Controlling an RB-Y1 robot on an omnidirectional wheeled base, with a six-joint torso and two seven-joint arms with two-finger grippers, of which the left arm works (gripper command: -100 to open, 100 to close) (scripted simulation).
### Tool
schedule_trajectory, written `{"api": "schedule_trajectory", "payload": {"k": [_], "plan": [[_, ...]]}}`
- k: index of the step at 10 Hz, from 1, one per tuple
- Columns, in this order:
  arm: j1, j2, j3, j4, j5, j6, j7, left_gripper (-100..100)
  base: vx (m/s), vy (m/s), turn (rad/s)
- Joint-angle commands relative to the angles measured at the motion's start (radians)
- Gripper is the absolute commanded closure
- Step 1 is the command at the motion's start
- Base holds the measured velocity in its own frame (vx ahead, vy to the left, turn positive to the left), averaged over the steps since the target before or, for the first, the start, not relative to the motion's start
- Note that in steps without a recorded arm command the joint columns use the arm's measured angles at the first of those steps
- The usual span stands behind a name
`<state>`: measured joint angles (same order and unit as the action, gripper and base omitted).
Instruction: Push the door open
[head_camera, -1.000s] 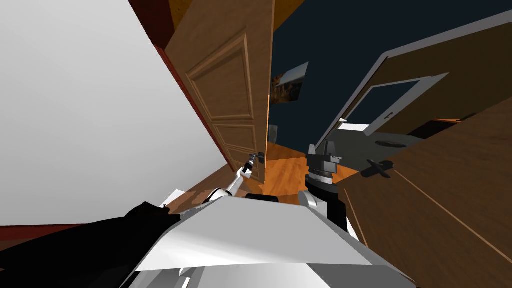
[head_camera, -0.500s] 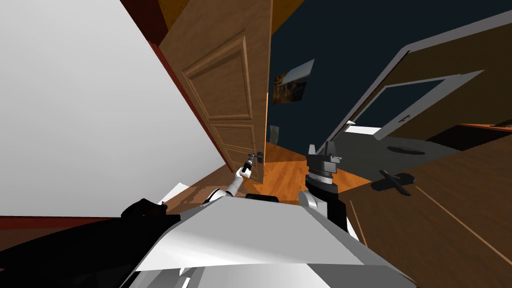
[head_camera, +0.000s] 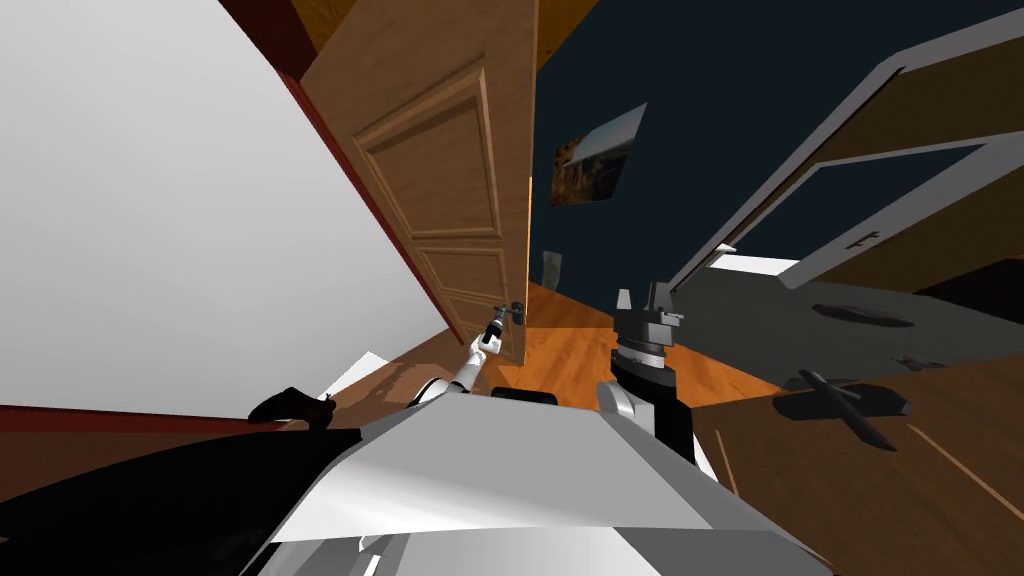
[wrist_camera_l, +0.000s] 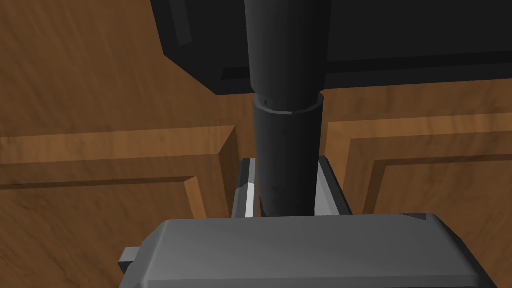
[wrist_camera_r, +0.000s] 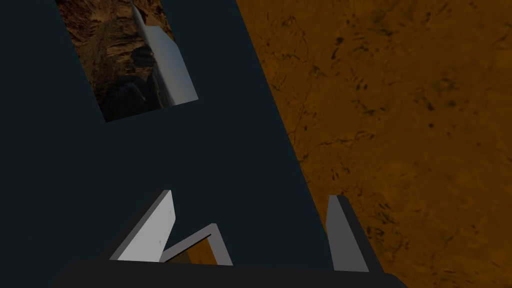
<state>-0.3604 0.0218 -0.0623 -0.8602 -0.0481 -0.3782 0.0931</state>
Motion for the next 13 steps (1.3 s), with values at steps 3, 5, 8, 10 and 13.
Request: {"api": "schedule_trajectory", "payload": {"k": [3,5,8,10,13], "plan": [[0.000,0.019,0.025,0.002,0.006,0.000,-0.007,100,0.132,-0.086,0.052],[0.000,0.030,0.045,0.004,0.010,-0.001,-0.013,100,0.178,-0.087,0.030],[0.000,0.044,0.076,0.007,0.017,-0.001,-0.022,100,0.179,-0.127,0.058],[0.000,0.054,0.103,0.009,0.023,-0.002,-0.030,100,0.155,-0.161,0.091],[0.000,0.061,0.132,0.012,0.029,-0.002,-0.038,100,0.171,-0.133,0.079]]}}
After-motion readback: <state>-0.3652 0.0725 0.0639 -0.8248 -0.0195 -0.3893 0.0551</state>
